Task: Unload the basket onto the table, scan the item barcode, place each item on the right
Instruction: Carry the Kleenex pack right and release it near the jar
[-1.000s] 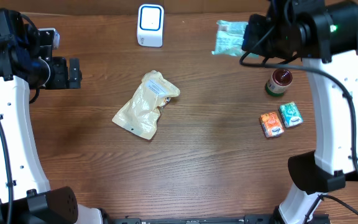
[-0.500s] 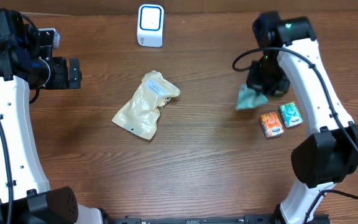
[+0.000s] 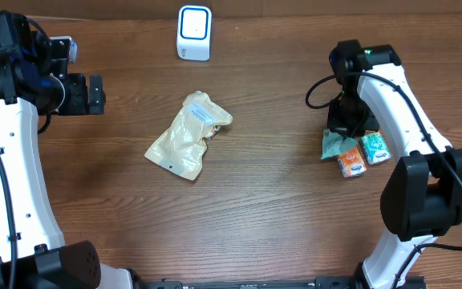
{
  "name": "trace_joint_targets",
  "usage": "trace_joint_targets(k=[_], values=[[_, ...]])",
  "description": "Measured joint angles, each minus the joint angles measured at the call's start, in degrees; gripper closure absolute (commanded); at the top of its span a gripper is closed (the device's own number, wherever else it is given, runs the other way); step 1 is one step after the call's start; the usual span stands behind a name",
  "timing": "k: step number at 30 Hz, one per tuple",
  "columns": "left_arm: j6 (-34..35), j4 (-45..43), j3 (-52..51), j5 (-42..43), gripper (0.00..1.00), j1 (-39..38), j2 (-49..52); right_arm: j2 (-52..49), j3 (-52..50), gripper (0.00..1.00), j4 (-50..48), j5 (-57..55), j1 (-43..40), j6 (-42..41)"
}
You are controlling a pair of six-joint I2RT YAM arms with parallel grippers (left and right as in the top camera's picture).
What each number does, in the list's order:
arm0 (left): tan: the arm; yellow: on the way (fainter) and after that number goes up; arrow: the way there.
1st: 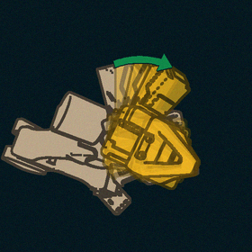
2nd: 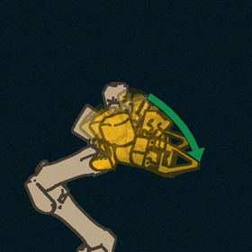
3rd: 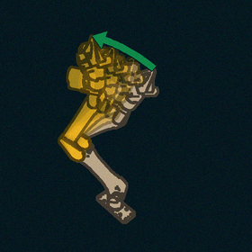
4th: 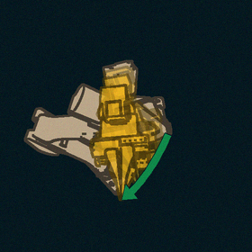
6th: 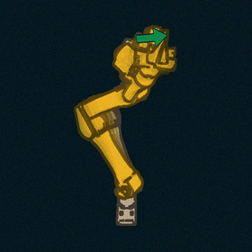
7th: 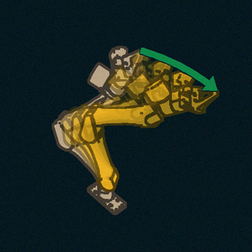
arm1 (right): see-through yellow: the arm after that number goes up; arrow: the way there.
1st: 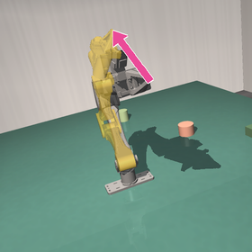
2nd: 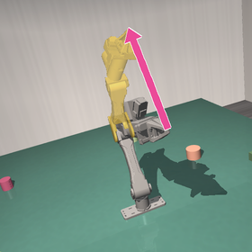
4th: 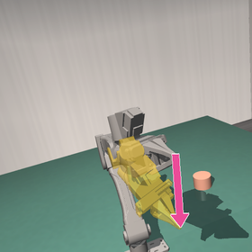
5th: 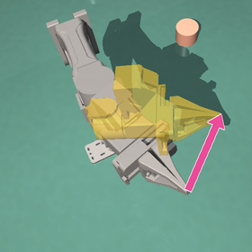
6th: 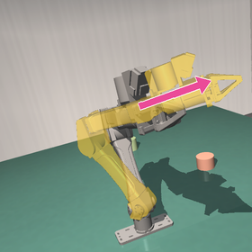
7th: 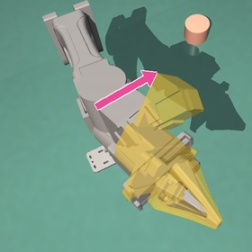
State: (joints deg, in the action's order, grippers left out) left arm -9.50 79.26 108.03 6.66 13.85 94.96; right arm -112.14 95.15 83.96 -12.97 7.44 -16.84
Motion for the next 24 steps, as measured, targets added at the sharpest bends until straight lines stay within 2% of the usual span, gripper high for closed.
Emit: trace_joint_targets(k=[4,5,6,7,10,11,13,17,24], values=[[0.00,-0.02,0.00,0.00,0.00,0.00,0.00,0.00,-1.11,0.91,0.02,-0.13,-0.87,3.61],[0.00,0.00,0.00,0.00,0.00,0.00,0.00,0.00,-1.14,0.87,0.02,-0.22,-1.31,4.09],[0.00,0.00,0.00,0.00,0.00,0.00,0.00,0.00,-1.14,0.80,0.04,-0.42,-1.81,4.68],[0.00,0.00,0.00,0.00,0.00,0.00,0.00,0.00,-1.14,0.66,-0.02,-0.57,-2.27,5.14],[0.00,0.00,0.00,0.00,0.00,0.00,0.00,0.00,-1.14,0.42,0.04,-0.90,-4.48,5.60],[0.00,-0.02,0.00,0.00,0.00,0.00,0.00,0.00,-1.14,0.30,0.04,-0.98,-5.22,5.73],[0.00,-0.02,0.00,0.00,0.00,0.00,0.00,0.00,-1.14,0.20,0.00,-1.05,-7.04,4.66],[0.00,-0.02,0.00,0.00,0.00,0.00,0.00,0.00,-1.16,0.20,0.00,-0.94,-10.78,2.64],[0.00,-0.02,0.00,0.00,0.00,0.00,0.00,0.00,-0.13,0.27,1.11,3.56,-13.33,2.36]])
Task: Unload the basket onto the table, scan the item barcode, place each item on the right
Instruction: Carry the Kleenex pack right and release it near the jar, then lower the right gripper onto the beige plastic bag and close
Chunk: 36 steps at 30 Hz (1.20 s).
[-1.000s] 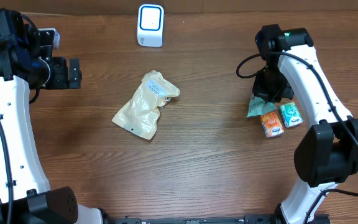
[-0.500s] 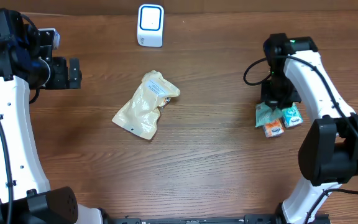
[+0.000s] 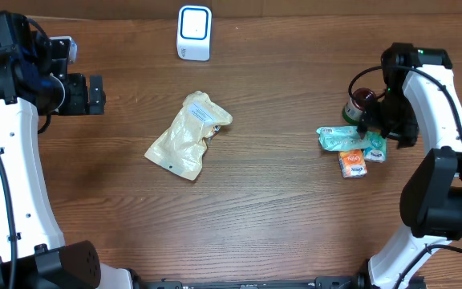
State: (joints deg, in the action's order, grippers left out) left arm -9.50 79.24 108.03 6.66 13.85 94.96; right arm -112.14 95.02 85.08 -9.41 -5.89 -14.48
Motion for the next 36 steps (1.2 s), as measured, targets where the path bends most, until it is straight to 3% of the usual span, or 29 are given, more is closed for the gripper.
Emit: trace_joint_targets(k=[8,15,21,27,30,33,36], values=[[0.00,0.00,0.00,0.02,0.00,0.00,0.00,0.09,2.43,0.29,-9.11,25.44,7.54,5.75],[0.00,0.02,0.00,0.02,0.00,0.00,0.00,0.11,1.09,0.41,-24.26,32.41,22.18,0.94],[0.00,0.00,0.00,0.00,0.00,0.00,0.00,0.09,-0.28,0.55,-37.94,25.77,34.95,-4.00],[0.00,0.02,0.00,0.00,0.01,0.00,0.00,-1.42,-0.35,0.57,-45.42,13.27,44.87,-5.42],[0.00,0.00,0.00,0.00,0.00,0.00,0.00,-4.96,-0.35,0.56,-48.41,9.05,47.21,-4.96],[0.00,0.00,0.00,0.00,0.00,0.00,0.00,-9.40,-0.39,0.44,-50.93,6.93,47.67,-3.61],[0.00,0.02,0.00,0.00,0.00,0.00,0.00,-12.92,-0.57,0.39,-53.27,5.60,47.67,-1.20]])
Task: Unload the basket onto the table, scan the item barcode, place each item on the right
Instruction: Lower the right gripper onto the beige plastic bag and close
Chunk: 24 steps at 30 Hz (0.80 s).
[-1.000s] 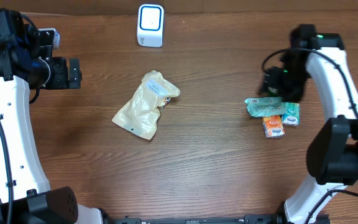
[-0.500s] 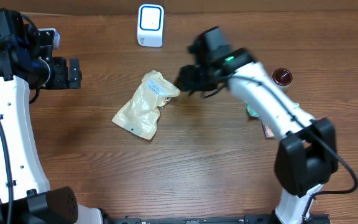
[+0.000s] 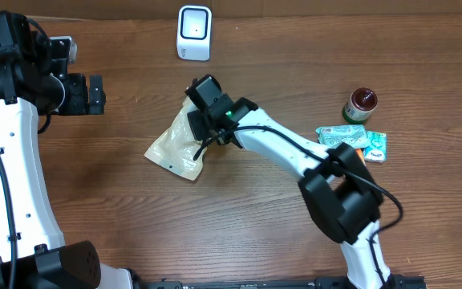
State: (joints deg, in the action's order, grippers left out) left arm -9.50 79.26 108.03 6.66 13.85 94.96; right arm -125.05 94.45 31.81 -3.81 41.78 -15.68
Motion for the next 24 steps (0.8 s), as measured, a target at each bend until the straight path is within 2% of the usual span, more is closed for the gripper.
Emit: trace_joint_targets(k=[4,9,15,18,24], values=[[0.00,0.00,0.00,0.00,0.01,0.00,0.00,-2.03,0.00,0.33,-1.33,-0.90,0.00,2.47],[0.00,0.00,0.00,0.00,0.00,0.00,0.00,-2.08,0.00,0.17,-1.18,-1.36,-0.02,6.82],[0.00,-0.02,0.00,0.00,0.00,0.00,0.00,-2.10,2.27,0.15,2.91,-2.19,-0.02,12.15],[0.00,-0.02,0.00,0.00,0.00,0.00,0.00,-2.10,6.34,0.19,9.46,-1.99,-0.02,13.20],[0.00,-0.02,0.00,0.02,0.00,0.00,0.00,-1.60,14.84,0.46,17.79,3.74,0.35,13.07]])
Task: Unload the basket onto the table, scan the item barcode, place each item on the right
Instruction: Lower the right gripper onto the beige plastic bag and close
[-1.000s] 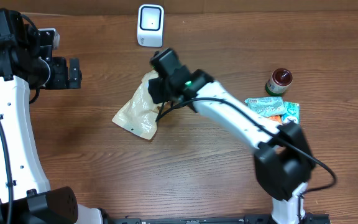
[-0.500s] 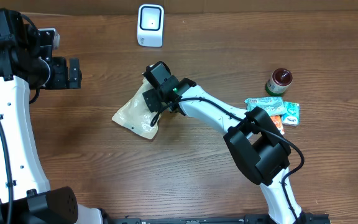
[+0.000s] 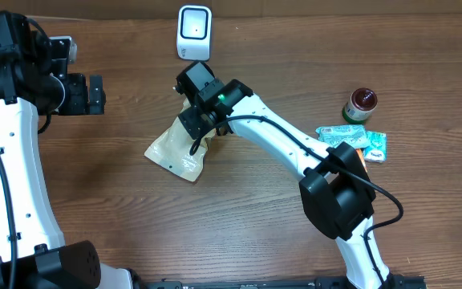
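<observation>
A tan pouch [image 3: 173, 150] lies flat left of the table's middle, and its upper end is covered by my right arm. My right gripper [image 3: 192, 115] is down over that upper end; the wrist hides the fingers, so its state does not show. The white barcode scanner [image 3: 193, 32] stands at the back edge, just beyond the right wrist. My left gripper [image 3: 95, 94] hangs at the far left, well away from the pouch, and the overhead angle does not show whether it is open or shut.
At the right stand a small jar with a red lid [image 3: 361, 104] and a few green snack packets [image 3: 353, 138]. The right arm [image 3: 279, 148] stretches diagonally across the middle of the wooden table [image 3: 239, 233].
My right gripper has shifted a little up and left over the pouch's top end, nearer the scanner. The pouch's lower part lies where it was. The left arm is unchanged.
My right gripper was first over the packets at the right, hiding the jar. Then it was further right, with the jar and packets uncovered. Later it had crossed to the tan pouch's top end, where it now sits slightly nearer the scanner.
</observation>
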{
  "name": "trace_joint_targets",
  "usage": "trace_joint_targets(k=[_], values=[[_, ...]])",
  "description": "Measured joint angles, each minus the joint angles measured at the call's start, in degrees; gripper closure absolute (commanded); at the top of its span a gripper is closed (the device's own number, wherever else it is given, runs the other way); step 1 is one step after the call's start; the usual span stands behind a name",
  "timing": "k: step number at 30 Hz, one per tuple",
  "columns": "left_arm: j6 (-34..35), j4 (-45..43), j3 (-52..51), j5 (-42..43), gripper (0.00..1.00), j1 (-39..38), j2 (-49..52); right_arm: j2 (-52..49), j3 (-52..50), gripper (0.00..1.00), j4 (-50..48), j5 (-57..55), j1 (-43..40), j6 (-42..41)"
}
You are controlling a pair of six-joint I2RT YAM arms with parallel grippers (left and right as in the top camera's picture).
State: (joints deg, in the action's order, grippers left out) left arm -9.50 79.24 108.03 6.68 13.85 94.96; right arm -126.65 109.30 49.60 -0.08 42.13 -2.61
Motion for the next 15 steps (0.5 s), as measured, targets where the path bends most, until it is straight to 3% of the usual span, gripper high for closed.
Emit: trace_joint_targets(k=[6,15], values=[[0.00,0.00,0.00,-0.02,0.00,0.00,0.00,0.26,-1.57,0.71,-0.96,4.44,0.66,-5.46],[0.00,0.02,0.00,-0.02,0.01,0.00,0.00,-5.97,-2.43,0.71,-0.22,2.43,0.72,-8.39]])
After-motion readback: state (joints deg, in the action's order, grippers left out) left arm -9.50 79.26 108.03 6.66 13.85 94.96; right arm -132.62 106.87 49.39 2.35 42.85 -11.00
